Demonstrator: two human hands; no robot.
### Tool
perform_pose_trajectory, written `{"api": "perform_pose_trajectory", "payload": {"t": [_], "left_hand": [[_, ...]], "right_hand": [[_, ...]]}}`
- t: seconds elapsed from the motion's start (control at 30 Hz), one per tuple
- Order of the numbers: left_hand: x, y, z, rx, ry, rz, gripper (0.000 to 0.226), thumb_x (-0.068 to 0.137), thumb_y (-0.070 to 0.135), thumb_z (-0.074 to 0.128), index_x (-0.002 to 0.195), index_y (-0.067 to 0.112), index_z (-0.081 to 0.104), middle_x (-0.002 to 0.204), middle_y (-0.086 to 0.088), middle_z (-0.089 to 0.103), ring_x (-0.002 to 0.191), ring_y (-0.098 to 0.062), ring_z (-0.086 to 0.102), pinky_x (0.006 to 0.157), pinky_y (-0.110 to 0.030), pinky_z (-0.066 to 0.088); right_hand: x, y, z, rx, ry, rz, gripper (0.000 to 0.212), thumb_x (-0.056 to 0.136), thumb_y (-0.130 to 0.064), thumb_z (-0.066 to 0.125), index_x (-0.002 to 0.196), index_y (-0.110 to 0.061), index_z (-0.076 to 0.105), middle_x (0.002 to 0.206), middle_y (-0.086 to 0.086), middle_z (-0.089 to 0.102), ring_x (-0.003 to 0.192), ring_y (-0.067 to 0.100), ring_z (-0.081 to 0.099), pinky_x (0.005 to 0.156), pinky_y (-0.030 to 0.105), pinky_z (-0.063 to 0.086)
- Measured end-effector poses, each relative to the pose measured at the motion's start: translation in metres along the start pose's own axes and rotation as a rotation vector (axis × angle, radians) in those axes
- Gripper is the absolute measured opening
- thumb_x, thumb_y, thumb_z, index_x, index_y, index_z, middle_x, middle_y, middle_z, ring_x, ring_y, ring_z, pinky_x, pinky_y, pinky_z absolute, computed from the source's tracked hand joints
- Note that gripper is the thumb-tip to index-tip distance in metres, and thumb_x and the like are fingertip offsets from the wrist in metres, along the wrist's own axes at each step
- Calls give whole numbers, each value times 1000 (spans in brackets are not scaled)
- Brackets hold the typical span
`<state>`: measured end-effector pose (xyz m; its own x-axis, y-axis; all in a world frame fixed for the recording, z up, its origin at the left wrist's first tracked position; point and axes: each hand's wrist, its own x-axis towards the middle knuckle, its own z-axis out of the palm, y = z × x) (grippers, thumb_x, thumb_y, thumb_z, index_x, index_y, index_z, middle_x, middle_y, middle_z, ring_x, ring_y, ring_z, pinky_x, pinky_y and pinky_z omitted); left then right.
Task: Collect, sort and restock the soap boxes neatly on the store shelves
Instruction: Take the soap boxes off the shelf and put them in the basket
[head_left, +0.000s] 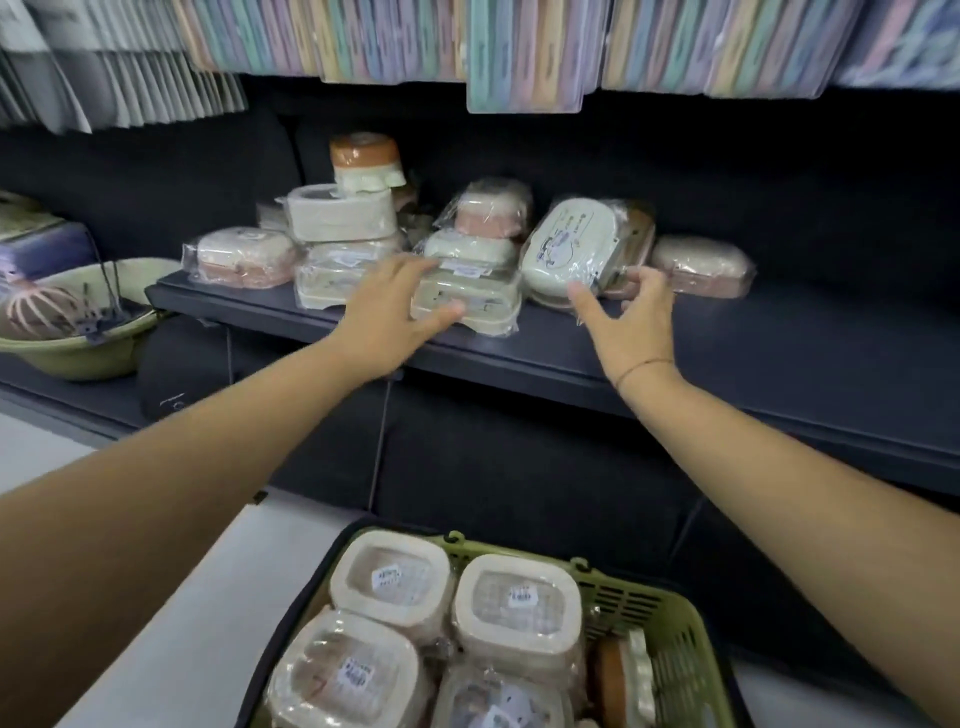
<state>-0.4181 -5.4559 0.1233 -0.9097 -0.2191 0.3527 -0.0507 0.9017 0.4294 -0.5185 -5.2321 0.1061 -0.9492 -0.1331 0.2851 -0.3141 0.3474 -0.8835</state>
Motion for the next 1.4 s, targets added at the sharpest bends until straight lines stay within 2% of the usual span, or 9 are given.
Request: {"api": "perform_pose_trajectory", "payload": {"t": [0.17,0.3,0.67,0.77,0.87,0.97,1.13,1.27,1.4], "left_hand": [[65,2,7,61,-130,-42,84,87,61,54,152,14,29,156,-11,30,143,-28,29,116,-42,25],[78,1,15,128,-284,11,104,69,71,58,152,13,31,157,-8,31,146,-26,25,117,-38,21],[62,24,13,225,-461,3,111,56,80,69,145,23,36,143,-1,40,136,-24,33,112,-46,32],[23,37,11,114,-357,37,107,44,87,67,125,21,47,122,1,53,109,-18,52,94,-39,47],[-34,54,14,31,-185,114,100,48,74,74,126,19,46,116,5,47,108,-14,46,92,-30,42],[-105,65,29,-49,-186,81,104,50,67,81,135,22,43,116,12,43,109,-6,40,95,-25,36],[-181,52,81,72,-486,17,130,37,102,37,143,26,37,125,17,42,116,-7,39,101,-29,39],[-203,47,106,160,-525,39,120,45,91,56,144,25,36,131,12,42,123,-12,39,94,-26,33],[-215,45,117,143,-584,28,131,38,101,36,144,23,34,137,8,40,131,-14,35,107,-34,33]], "right_hand": [[54,1,29,-145,-20,365,88,78,-75,54,139,-15,36,141,8,47,132,32,38,105,40,27],[76,4,49,44,79,467,96,69,-72,67,137,-13,34,137,10,50,129,33,40,104,41,33],[2,9,-22,397,126,271,59,78,-39,78,121,-15,46,110,-7,61,99,8,61,86,24,47],[-68,9,-74,575,110,208,48,85,-31,72,125,-18,49,117,-6,65,105,11,66,90,30,54],[-146,21,-117,646,22,273,64,73,-41,71,130,-18,53,116,-6,70,105,12,68,81,30,58],[-210,62,-129,542,-64,504,90,49,-60,84,126,-23,58,112,-4,72,100,14,70,73,28,58],[-262,146,-94,410,-21,881,28,88,-17,69,114,-15,59,100,5,70,86,23,68,60,31,58],[-274,178,-60,101,-83,791,34,93,-27,62,123,-12,55,110,4,64,105,27,60,90,39,49],[-274,186,-41,-276,-192,655,68,98,-39,49,153,-10,22,151,16,30,136,32,36,112,37,29]]}}
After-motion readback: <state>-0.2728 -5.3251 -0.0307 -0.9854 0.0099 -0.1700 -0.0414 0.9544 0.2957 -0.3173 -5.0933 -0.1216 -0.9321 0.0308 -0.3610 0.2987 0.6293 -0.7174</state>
